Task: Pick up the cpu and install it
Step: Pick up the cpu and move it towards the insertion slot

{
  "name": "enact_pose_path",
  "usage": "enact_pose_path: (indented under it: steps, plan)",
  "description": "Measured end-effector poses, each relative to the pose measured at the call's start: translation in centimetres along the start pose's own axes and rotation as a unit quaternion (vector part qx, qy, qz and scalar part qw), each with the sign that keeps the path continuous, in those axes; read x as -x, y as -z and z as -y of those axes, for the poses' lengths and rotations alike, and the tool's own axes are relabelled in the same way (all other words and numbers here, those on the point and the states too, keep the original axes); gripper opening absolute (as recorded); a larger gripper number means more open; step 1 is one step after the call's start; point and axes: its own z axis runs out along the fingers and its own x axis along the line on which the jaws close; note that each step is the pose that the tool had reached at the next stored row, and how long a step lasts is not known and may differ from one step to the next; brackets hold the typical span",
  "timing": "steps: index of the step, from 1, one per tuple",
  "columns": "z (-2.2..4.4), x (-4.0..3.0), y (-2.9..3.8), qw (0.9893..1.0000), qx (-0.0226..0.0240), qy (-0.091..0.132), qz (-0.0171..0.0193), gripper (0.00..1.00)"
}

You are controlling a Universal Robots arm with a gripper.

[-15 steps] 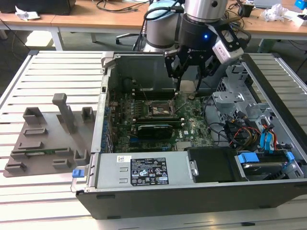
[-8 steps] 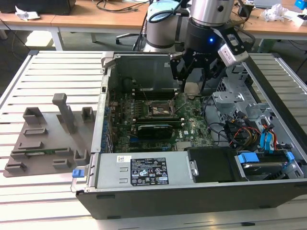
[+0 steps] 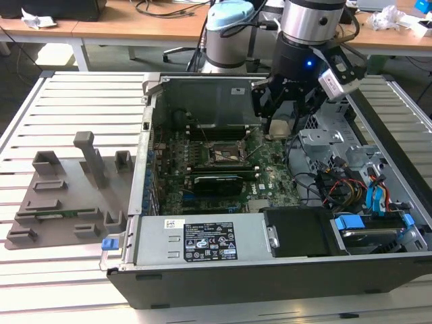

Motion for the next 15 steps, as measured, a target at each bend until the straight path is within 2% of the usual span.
enact_pose_path:
  steps: [5, 6, 8, 10, 14, 15]
  plan:
    - [-0.04, 1.04, -0.59, 1.0000, -0.0003, 0.000, -0.0003, 0.55]
    - [-0.14, 1.54, -1.01, 1.0000, -0.0006, 0.000, -0.0007, 0.55]
    - [-0.57, 1.67, -1.46, 1.0000, -0.0008, 0.000, -0.0007, 0.55]
    - [-0.72, 1.46, -1.57, 1.0000, -0.0007, 0.000, -0.0008, 0.55]
    - [-1.33, -0.87, -1.81, 1.0000, -0.0008, 0.000, -0.0008, 0.55]
    - [-1.73, -1.92, -2.01, 1.0000, -0.0007, 0.000, -0.0007, 0.55]
